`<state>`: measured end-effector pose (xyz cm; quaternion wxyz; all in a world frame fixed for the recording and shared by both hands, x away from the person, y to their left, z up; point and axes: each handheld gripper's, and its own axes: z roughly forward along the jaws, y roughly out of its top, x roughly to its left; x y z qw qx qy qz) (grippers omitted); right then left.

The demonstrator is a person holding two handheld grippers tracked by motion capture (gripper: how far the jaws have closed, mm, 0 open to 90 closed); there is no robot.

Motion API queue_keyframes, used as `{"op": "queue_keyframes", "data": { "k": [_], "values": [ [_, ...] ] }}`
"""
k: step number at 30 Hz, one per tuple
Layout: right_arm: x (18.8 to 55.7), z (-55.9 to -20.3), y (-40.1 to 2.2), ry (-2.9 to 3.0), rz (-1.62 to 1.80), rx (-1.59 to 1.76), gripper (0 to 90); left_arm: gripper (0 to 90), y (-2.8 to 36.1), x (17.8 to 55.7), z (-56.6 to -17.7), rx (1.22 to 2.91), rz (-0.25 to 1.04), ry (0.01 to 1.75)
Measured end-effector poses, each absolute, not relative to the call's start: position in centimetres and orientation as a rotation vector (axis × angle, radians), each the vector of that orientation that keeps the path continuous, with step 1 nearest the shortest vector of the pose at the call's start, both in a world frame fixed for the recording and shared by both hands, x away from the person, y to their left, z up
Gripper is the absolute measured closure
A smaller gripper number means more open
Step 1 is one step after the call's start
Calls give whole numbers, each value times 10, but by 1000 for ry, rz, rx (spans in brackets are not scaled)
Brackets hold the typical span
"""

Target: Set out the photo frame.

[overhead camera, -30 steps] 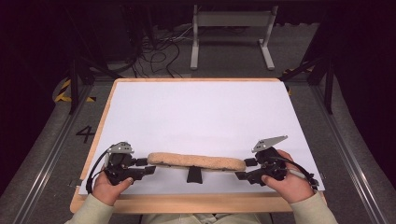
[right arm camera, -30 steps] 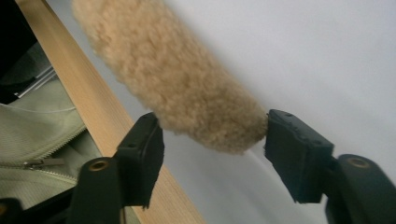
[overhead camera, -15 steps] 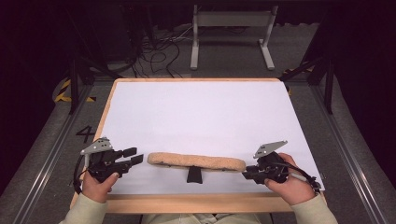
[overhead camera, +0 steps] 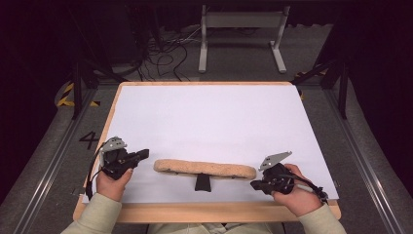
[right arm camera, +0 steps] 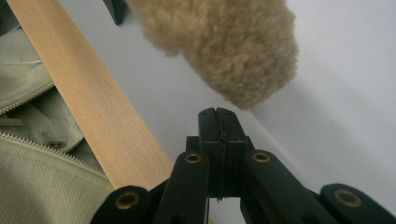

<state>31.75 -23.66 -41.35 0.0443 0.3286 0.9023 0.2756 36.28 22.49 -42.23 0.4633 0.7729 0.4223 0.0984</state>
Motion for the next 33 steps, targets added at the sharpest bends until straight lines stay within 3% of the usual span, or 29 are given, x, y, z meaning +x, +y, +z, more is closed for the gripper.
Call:
{"op": "queue_keyframes", "data": {
  "k": [12, 33],
  "values": [
    [319, -422, -235, 2734, 916, 1021, 900, 900, 210, 359, -425, 1973, 155, 936],
    [337, -424, -234, 2615, 965, 1094, 900, 900, 211, 351, -424, 2015, 164, 900]
  ]
}}
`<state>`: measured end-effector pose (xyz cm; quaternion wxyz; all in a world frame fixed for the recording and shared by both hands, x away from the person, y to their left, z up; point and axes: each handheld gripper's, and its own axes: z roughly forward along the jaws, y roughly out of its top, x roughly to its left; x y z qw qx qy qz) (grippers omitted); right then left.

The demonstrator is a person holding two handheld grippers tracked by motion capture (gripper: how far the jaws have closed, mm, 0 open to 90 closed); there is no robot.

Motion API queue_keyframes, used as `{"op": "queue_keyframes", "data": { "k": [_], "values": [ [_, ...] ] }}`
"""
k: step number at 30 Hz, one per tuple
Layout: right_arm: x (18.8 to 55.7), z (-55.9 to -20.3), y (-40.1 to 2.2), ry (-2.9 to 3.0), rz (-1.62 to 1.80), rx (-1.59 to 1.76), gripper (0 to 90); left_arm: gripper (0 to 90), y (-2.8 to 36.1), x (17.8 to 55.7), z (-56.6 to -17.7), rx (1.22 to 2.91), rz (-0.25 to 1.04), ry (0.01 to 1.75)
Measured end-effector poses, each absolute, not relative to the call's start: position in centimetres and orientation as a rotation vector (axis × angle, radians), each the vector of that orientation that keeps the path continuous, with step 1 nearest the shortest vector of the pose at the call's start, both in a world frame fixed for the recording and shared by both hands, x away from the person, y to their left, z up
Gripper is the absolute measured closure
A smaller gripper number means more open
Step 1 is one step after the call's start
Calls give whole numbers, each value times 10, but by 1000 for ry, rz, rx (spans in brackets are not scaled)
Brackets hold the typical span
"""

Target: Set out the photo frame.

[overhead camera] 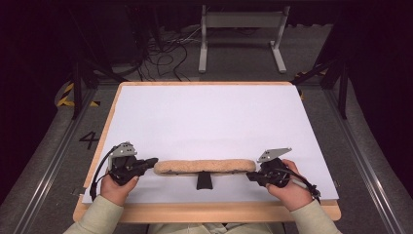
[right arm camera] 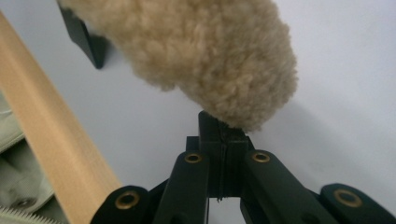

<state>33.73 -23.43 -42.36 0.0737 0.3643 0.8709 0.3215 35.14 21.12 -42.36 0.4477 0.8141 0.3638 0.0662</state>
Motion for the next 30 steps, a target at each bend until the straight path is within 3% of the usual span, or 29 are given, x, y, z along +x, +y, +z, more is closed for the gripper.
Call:
{"op": "queue_keyframes", "data": {
  "k": [30],
  "values": [
    [404, -422, -213, 2409, 1036, 1152, 900, 900, 205, 345, -422, 2050, 137, 847]
  ]
}}
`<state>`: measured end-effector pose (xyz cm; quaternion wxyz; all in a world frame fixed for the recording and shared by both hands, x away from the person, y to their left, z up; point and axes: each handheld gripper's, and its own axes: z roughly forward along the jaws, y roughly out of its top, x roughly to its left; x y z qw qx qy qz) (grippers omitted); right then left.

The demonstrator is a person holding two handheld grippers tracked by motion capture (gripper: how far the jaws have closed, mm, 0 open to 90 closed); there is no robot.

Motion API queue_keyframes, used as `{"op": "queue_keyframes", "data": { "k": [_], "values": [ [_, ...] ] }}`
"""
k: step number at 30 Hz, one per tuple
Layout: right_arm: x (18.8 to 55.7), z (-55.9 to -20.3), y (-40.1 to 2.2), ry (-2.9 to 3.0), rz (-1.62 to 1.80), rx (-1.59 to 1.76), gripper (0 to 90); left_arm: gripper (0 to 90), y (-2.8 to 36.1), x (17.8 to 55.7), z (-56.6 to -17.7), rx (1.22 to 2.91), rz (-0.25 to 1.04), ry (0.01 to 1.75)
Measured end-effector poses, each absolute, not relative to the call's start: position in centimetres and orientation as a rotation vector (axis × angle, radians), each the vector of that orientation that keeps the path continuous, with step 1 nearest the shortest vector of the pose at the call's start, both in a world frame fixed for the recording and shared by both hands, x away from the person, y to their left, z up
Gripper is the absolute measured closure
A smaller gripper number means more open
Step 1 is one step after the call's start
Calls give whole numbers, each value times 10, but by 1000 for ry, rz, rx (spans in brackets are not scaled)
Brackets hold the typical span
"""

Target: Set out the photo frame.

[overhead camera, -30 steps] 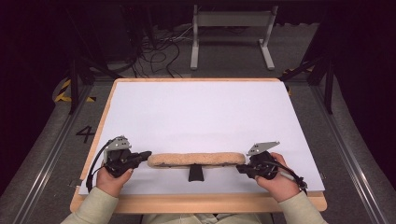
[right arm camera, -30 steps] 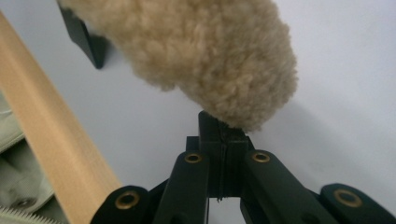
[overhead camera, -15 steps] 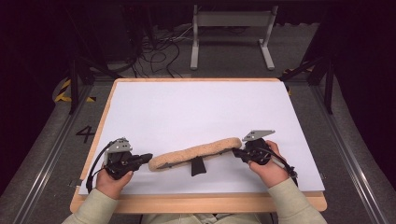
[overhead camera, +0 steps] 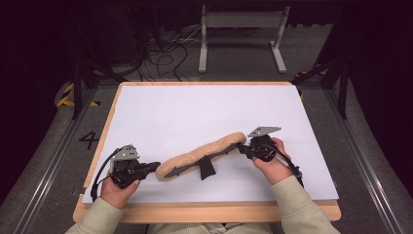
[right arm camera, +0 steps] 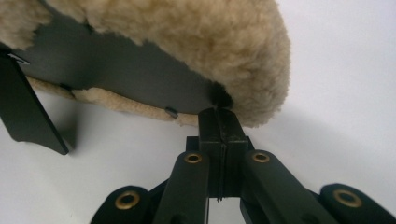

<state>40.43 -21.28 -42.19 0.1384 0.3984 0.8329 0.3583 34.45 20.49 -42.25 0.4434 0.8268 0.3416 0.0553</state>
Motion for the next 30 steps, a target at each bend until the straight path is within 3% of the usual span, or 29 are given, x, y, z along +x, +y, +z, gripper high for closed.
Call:
{"op": "queue_keyframes", "data": {
  "k": [30],
  "values": [
    [442, -428, -194, 2330, 1057, 1193, 900, 900, 192, 336, -421, 2099, 88, 739]
  ]
}}
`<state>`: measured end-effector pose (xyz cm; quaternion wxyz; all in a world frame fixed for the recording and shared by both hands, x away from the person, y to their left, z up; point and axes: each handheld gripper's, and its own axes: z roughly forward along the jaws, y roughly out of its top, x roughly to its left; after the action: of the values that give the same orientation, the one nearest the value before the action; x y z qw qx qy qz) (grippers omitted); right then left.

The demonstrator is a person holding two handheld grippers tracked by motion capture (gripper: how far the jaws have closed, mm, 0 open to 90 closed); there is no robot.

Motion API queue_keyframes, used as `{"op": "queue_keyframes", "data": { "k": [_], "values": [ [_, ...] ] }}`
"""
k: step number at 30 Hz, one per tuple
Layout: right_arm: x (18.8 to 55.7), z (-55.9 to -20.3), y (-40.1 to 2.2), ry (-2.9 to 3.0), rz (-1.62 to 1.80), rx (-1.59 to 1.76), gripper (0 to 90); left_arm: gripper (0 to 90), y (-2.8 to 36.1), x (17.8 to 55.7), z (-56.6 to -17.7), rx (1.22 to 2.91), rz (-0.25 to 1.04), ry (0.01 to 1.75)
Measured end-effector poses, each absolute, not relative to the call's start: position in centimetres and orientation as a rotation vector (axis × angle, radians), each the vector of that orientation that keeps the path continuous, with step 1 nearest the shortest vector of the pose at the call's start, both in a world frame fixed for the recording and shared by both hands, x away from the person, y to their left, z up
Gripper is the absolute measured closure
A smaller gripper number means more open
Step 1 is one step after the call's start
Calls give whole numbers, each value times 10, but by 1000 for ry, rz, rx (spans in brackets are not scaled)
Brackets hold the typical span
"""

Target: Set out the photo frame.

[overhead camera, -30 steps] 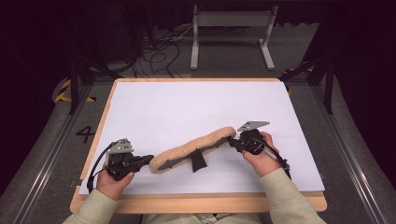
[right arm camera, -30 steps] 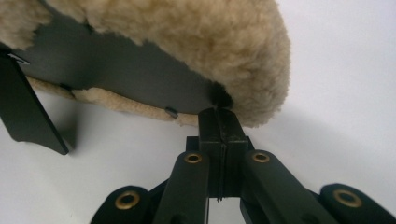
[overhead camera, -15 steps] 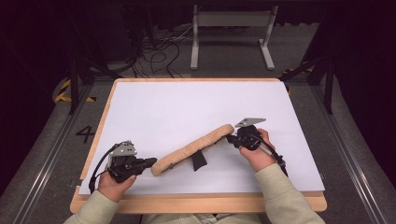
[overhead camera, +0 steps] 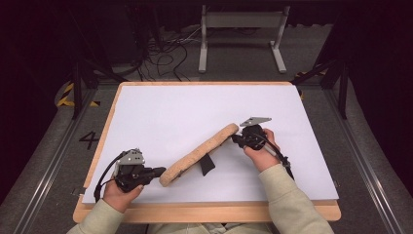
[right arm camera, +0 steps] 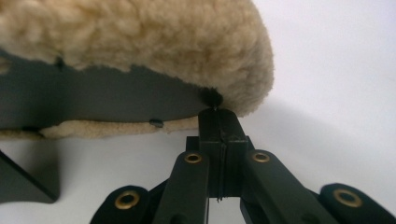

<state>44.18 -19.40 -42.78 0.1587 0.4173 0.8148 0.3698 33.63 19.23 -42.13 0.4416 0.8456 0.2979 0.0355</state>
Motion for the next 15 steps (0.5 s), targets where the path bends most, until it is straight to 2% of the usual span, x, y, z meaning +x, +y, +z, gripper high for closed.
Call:
{"op": "queue_keyframes", "data": {
  "k": [15],
  "values": [
    [463, -431, -182, 2291, 1085, 1196, 900, 900, 187, 335, -422, 2119, 70, 698]
  ]
}}
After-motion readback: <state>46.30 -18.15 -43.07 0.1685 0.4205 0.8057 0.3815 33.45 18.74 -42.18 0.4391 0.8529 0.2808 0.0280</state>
